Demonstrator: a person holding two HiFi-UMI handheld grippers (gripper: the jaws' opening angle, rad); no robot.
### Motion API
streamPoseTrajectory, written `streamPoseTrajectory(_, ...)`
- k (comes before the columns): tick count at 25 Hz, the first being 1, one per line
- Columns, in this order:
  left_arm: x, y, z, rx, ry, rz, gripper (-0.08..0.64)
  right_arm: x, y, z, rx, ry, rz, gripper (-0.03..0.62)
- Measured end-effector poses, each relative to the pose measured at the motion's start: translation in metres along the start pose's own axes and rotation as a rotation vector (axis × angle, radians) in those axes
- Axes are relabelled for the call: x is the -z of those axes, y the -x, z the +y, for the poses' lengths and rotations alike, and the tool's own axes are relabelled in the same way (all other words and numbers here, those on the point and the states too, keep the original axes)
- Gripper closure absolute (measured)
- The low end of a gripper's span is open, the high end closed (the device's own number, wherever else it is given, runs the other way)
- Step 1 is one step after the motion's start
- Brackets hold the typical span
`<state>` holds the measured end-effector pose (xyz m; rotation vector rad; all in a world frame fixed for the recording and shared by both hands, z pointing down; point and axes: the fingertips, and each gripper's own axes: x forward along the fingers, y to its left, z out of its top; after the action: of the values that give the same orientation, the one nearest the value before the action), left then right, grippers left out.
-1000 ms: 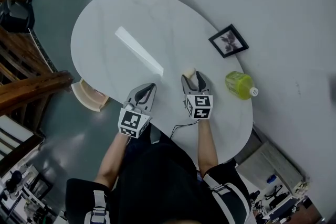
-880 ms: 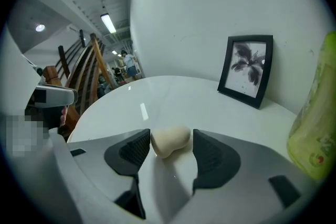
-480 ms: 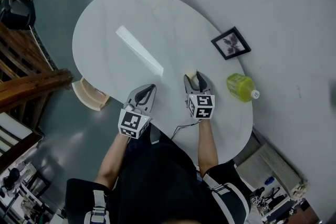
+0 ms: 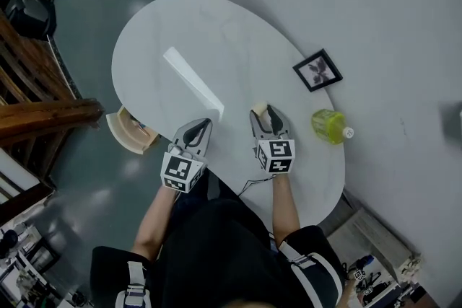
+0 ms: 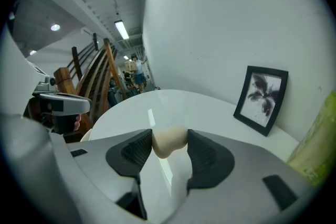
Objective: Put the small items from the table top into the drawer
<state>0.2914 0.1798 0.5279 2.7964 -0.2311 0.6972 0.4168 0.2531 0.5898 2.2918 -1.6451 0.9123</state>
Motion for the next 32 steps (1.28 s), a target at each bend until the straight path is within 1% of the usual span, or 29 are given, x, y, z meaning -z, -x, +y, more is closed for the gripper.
streamPoseTrajectory(10, -0.019, 0.061, 0.024, -0.079, 0.001, -0.074, 0.54, -0.04, 0.015, 0.069, -0.089, 0.07, -0.054, 0.359)
streamPoseTrajectory(15, -0.021, 0.099, 0.046, -0.144, 0.017, -0.11, 0.54, -0.06, 0.012, 0.116, -0.154, 0.098, -0.079, 0.359)
streamPoseTrajectory(22, -0.007, 0.163, 0.088, -0.269, 0.064, -0.156, 0.54, -0.069, 0.0, 0.193, -0.262, 0.173, -0.076, 0.359)
streamPoseTrajectory(27, 0.008, 0.212, 0.118, -0.36, 0.1, -0.191, 0.54, -0.067, -0.009, 0.255, -0.348, 0.236, -0.066, 0.359)
streamPoseTrajectory(32, 0.025, 0.261, 0.145, -0.434, 0.141, -0.219, 0.54, -0.062, -0.014, 0.318, -0.424, 0.29, -0.049, 0.36)
